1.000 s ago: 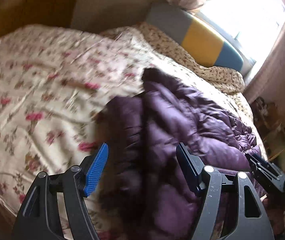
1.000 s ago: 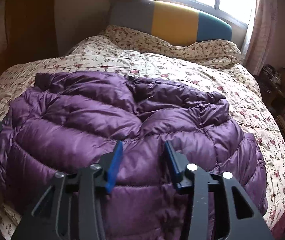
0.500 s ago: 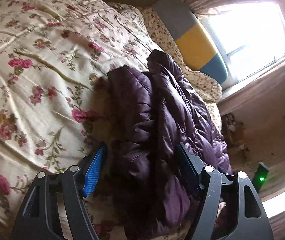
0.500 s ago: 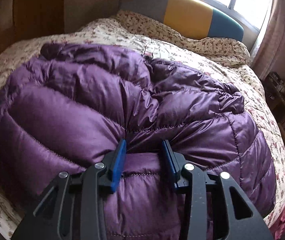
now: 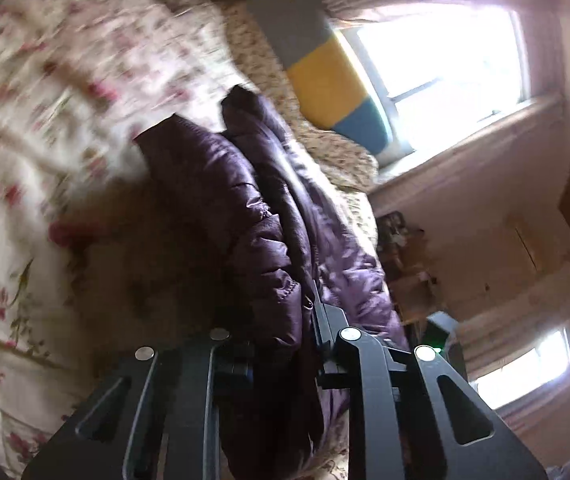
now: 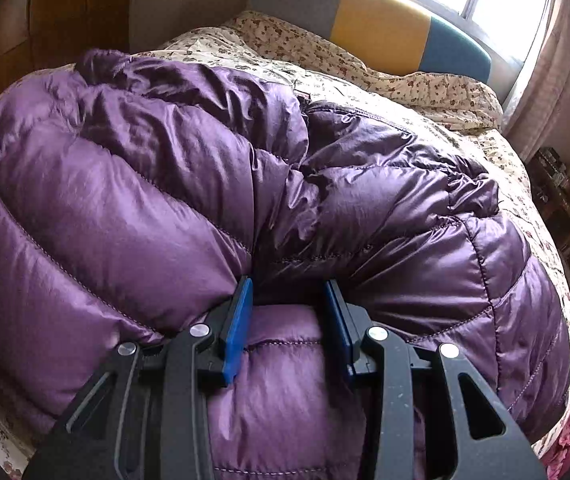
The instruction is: Fold large clothes
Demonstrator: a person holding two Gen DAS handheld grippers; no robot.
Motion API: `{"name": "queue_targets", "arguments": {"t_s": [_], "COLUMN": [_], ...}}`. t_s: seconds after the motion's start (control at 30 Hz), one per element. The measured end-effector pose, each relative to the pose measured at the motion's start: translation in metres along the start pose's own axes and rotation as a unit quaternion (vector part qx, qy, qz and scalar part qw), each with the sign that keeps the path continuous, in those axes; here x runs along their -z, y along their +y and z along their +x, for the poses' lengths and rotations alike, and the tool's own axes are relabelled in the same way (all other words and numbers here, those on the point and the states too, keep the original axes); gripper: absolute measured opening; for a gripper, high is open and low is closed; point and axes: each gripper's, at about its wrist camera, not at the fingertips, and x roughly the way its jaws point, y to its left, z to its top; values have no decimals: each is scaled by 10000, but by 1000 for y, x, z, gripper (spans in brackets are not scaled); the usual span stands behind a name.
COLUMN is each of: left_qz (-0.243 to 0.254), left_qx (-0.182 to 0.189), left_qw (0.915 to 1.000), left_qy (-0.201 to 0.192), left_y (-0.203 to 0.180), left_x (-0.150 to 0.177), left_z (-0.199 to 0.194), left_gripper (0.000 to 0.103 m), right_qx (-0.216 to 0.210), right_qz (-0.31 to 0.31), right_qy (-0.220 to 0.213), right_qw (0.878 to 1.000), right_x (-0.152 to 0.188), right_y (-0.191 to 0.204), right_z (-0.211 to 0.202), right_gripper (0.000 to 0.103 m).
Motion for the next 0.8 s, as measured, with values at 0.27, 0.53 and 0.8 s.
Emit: {"name": "queue_targets", "arguments": {"t_s": [0.27, 0.53, 0.8], "left_qz": [708, 1120, 1366], "left_qx": [163, 183, 176], "left_qw": [9973, 9933, 9899], "left_qy": [69, 195, 327], "left_y": [-67, -113, -150], "left_x": [-9, -8, -11], "left_z": [8, 27, 59], "left_gripper": [20, 20, 20], "right_qx": [-1, 108, 103], "right_qz": [24, -229, -11], "right_qy": [-71, -60, -192], "right_qw": [10000, 9997, 9998], "right_x": [3, 2, 4], "right_y": [-4, -4, -40], "right_z": [-2, -12, -46], "right_gripper": [36, 35, 49]}}
